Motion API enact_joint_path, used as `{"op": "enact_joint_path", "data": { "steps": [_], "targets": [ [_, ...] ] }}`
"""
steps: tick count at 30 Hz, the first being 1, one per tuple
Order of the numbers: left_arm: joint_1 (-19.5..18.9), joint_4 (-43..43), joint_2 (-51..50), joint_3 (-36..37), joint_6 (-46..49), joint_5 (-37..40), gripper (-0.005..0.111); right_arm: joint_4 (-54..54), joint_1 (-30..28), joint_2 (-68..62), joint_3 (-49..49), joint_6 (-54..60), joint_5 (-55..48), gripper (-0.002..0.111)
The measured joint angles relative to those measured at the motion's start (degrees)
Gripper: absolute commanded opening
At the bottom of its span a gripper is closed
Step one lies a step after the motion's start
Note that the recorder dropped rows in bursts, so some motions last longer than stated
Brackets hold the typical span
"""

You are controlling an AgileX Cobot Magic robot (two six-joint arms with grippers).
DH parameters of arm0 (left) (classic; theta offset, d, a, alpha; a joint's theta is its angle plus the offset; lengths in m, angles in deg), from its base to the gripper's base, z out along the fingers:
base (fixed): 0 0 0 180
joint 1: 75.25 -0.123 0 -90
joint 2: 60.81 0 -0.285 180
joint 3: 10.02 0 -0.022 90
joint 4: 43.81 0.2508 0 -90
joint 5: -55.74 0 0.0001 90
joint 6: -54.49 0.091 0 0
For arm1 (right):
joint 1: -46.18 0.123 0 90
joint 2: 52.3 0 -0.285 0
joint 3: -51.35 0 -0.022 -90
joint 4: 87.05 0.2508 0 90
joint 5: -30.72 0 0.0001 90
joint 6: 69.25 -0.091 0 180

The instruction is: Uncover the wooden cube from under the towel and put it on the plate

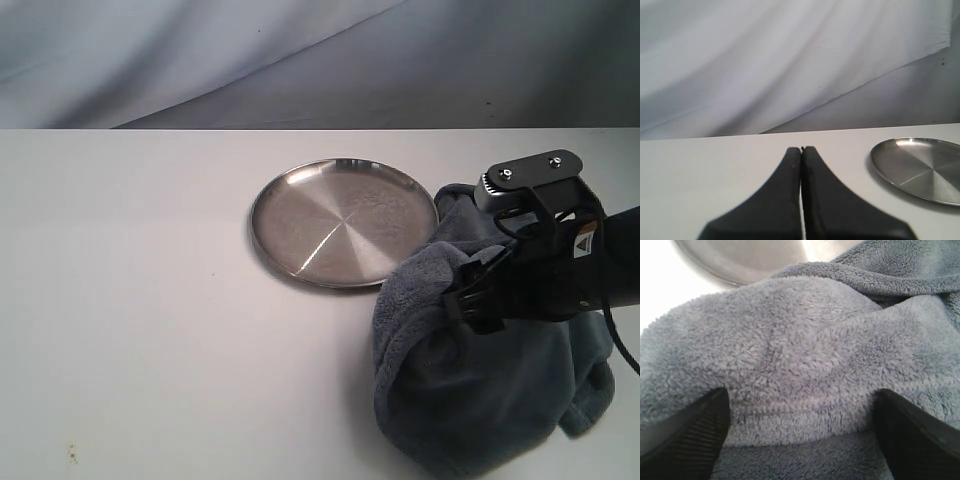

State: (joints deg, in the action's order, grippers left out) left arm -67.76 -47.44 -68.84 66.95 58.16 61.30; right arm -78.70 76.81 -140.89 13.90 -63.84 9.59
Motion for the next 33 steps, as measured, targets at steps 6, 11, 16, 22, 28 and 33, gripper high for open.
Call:
{"op": "enact_joint_path", "data": {
  "steps": [6,11,16,22,28,33],
  "targets": [
    [0.0,0.0,0.0,0.0,0.0,0.0,0.0,0.1,0.0,-1.4,0.0,0.3,-0.1,0.067],
    [0.0,0.0,0.0,0.0,0.0,0.0,0.0,0.2,0.0,-2.2,0.4,0.5,-0.5,0.049],
    [0.0,0.0,0.0,0.0,0.0,0.0,0.0,0.3,0.0,-2.3,0.5,0.5,-1.0,0.027],
    [0.0,0.0,0.0,0.0,0.0,0.0,0.0,0.3,0.0,-2.3,0.5,0.2,-1.2,0.0],
    [0.0,0.0,0.0,0.0,0.0,0.0,0.0,1.2,0.0,-1.6,0.5,-0.8,-1.5,0.0],
    [0.0,0.0,0.0,0.0,0.0,0.0,0.0,1.4,0.0,2.5,0.4,-0.9,-2.0,0.0]
  ]
}}
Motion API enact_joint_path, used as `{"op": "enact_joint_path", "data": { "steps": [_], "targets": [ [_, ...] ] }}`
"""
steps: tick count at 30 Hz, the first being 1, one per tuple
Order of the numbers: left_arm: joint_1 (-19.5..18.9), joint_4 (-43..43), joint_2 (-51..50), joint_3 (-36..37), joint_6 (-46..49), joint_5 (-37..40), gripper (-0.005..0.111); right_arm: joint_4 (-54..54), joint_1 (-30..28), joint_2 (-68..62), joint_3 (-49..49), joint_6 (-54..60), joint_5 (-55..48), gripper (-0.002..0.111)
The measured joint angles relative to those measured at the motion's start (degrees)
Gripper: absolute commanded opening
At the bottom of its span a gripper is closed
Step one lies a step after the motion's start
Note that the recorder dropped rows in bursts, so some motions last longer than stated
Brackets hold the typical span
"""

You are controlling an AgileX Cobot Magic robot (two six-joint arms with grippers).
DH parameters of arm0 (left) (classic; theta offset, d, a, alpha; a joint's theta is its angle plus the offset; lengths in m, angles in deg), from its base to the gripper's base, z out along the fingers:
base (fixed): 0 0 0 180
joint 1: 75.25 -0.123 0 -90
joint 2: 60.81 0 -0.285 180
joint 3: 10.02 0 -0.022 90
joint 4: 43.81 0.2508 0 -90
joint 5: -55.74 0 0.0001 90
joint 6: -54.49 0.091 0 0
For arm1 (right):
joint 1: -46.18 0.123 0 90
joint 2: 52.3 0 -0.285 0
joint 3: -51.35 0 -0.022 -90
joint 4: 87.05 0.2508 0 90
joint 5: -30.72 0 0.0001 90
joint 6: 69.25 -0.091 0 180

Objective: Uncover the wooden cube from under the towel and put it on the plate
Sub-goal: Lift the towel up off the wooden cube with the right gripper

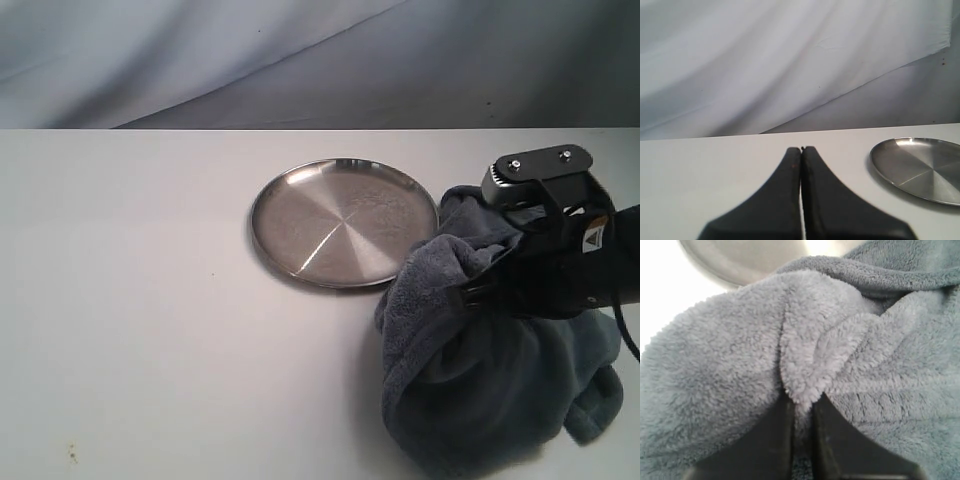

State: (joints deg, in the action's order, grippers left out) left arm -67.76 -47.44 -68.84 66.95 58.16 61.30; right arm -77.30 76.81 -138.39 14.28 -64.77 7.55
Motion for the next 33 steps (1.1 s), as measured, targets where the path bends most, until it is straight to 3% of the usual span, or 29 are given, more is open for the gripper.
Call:
{"op": "enact_joint_path", "data": {
  "steps": [22,33],
  "targets": [
    [0.0,0.0,0.0,0.0,0.0,0.0,0.0,0.0,-0.1,9.3,0.0,-3.1,13.7,0.0],
    [0.0,0.0,0.0,0.0,0.0,0.0,0.0,0.0,-7.0,9.5,0.0,-3.1,21.7,0.0]
  ]
}}
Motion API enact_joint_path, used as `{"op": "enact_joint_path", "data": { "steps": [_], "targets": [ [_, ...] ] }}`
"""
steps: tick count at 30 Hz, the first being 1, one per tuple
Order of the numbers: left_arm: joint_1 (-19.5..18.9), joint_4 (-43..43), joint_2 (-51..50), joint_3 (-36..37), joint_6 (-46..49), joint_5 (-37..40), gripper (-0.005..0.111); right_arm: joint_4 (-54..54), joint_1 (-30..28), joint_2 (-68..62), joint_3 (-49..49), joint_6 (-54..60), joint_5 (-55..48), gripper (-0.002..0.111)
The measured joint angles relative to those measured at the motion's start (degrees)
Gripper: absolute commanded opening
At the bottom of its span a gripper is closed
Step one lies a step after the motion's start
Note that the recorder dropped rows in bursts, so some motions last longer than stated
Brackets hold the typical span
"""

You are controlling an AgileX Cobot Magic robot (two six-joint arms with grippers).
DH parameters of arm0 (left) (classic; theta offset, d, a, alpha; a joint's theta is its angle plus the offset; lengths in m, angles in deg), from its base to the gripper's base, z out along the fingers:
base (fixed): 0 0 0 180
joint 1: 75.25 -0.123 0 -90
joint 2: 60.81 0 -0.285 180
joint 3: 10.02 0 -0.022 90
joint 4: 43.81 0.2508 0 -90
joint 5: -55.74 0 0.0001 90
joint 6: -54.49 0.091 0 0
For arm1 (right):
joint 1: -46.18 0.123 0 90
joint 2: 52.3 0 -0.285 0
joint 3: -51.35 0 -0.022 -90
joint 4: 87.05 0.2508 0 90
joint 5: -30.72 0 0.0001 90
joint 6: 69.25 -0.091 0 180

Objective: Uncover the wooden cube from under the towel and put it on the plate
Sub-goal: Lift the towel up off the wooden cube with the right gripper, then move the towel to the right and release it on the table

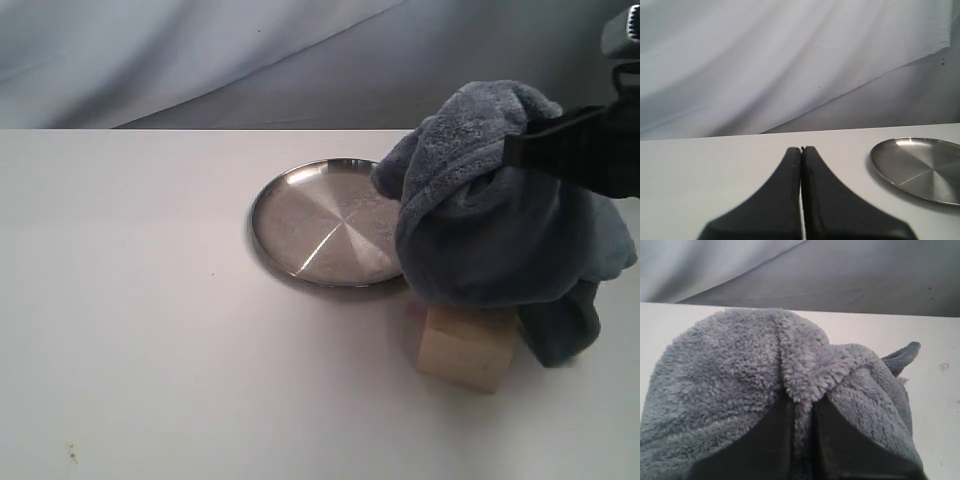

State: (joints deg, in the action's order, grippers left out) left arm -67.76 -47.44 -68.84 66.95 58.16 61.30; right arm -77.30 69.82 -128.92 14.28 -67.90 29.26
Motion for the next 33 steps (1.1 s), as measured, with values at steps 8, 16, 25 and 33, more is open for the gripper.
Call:
{"op": "enact_joint_path", "data": {
  "steps": [8,16,25,33],
  "targets": [
    [0.0,0.0,0.0,0.0,0.0,0.0,0.0,0.0,-5.4,-0.9,0.0,0.5,5.0,0.0],
    [0.0,0.0,0.0,0.0,0.0,0.0,0.0,0.1,-5.9,-9.5,0.0,1.3,6.1,0.0],
    [0.0,0.0,0.0,0.0,0.0,0.0,0.0,0.3,-5.9,-16.3,0.0,0.2,7.6,0.0],
    [0.0,0.0,0.0,0.0,0.0,0.0,0.0,0.3,-5.9,-17.5,0.0,-1.3,7.6,0.0]
  ]
}}
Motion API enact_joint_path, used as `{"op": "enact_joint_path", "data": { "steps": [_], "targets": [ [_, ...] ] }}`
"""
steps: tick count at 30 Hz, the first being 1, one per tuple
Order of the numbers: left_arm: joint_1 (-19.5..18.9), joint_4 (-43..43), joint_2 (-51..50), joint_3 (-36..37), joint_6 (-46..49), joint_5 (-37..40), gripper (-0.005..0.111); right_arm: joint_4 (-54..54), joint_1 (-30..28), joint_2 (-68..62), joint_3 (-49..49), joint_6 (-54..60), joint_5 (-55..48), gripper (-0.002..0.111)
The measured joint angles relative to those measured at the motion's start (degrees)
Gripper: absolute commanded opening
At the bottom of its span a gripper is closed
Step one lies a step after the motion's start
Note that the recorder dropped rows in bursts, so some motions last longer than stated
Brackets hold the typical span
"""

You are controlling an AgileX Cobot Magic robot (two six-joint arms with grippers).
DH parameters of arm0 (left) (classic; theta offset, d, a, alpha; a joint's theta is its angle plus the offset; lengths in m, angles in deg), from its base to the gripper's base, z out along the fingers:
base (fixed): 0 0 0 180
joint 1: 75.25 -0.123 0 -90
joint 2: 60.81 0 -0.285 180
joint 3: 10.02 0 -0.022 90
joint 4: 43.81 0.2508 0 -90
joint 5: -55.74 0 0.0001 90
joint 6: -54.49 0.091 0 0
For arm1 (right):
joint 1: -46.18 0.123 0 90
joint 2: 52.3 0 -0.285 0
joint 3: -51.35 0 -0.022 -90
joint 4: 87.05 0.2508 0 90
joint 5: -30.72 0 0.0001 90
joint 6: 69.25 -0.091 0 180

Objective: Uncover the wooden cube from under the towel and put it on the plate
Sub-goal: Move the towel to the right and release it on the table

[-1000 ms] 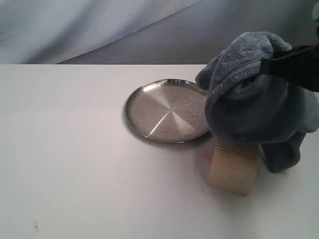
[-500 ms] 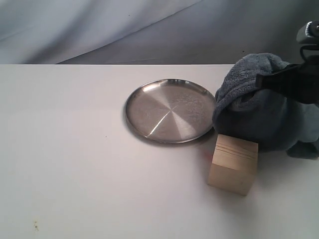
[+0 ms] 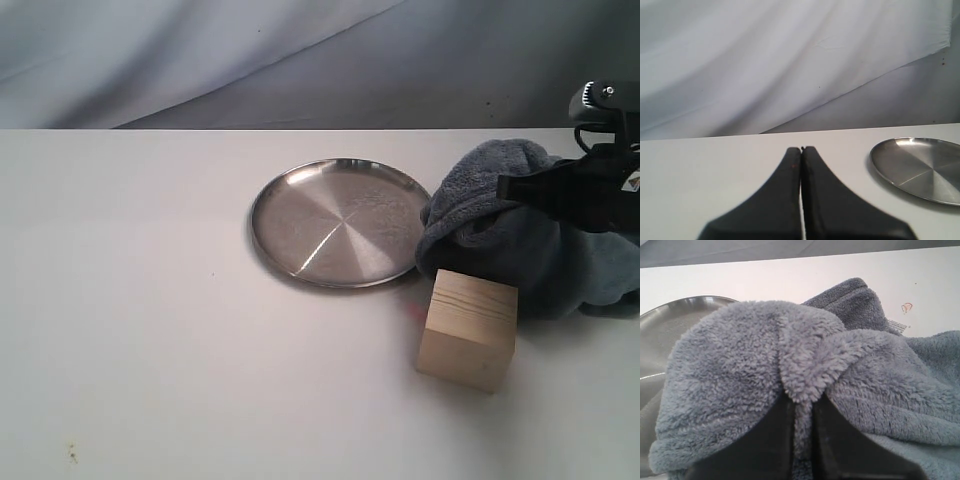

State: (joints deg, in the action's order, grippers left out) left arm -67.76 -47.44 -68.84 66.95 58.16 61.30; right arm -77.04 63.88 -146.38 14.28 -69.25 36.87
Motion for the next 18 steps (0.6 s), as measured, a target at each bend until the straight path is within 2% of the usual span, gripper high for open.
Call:
{"op": "enact_joint_path", "data": {
  "steps": [18],
  "targets": [
    [0.0,0.0,0.0,0.0,0.0,0.0,0.0,0.0,0.0,0.0,0.0,-0.3,-1.7,0.0]
  ]
}}
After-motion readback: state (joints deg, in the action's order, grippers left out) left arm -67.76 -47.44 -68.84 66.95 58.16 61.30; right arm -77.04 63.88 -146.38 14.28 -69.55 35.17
